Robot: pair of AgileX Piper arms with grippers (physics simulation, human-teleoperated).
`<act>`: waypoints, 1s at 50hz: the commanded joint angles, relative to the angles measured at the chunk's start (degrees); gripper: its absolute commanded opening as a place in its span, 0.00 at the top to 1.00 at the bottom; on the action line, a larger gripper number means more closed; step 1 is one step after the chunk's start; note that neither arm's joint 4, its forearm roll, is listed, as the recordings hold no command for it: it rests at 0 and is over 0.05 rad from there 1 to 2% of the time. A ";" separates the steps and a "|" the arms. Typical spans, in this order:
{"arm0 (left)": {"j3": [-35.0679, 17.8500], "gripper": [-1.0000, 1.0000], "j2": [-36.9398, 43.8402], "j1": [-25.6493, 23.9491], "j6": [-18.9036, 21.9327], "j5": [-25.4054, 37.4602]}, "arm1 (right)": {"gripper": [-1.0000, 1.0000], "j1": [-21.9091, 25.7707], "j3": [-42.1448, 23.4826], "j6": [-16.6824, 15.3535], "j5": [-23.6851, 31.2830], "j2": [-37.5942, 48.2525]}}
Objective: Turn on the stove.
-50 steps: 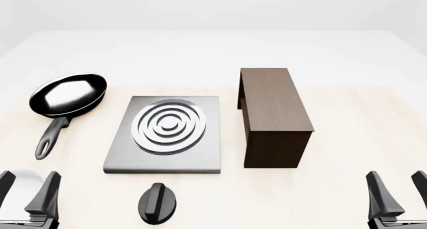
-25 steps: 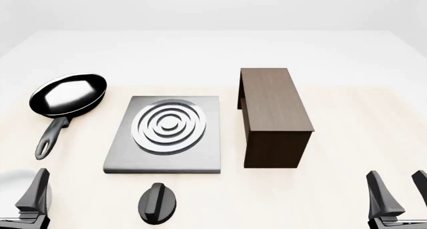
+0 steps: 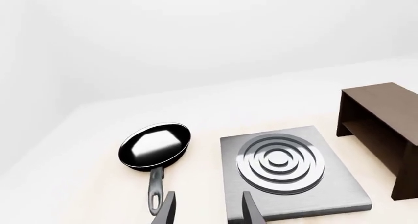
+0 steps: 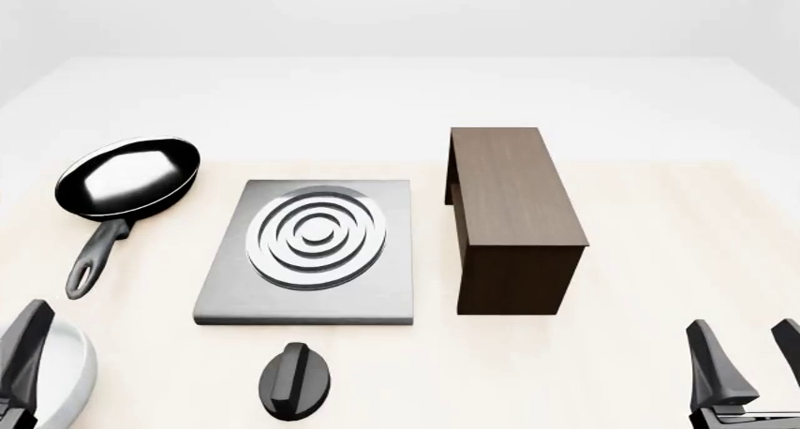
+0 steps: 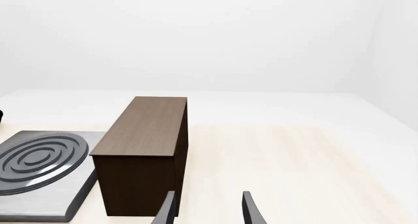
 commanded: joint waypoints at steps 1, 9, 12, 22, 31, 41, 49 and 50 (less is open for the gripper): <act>-2.22 0.00 0.40 -2.71 1.60 2.26 | 0.00 -0.01 0.13 0.12 -0.01 -0.08; -4.68 0.00 6.06 -3.26 -2.20 2.96 | 0.00 -0.03 0.13 0.13 -0.01 -0.08; -6.34 0.00 8.55 -3.58 -4.21 3.62 | 0.00 -0.01 0.13 0.12 -0.01 -0.08; -9.12 0.00 15.17 -1.99 -7.07 5.37 | 0.00 -0.02 0.12 0.07 -0.01 -0.09; -8.54 0.00 20.27 -3.25 -8.97 4.34 | 0.00 -0.02 0.13 0.10 -0.01 -0.08; -7.43 0.00 24.66 -3.72 -8.75 2.69 | 0.00 -0.01 0.13 0.13 -0.01 -0.08; -4.72 0.00 31.46 -4.86 -10.04 -2.09 | 0.00 -0.02 0.13 0.09 0.00 -0.07; -4.52 0.00 32.16 -4.84 -9.79 -2.71 | 0.00 -0.03 0.13 0.14 -0.01 -0.08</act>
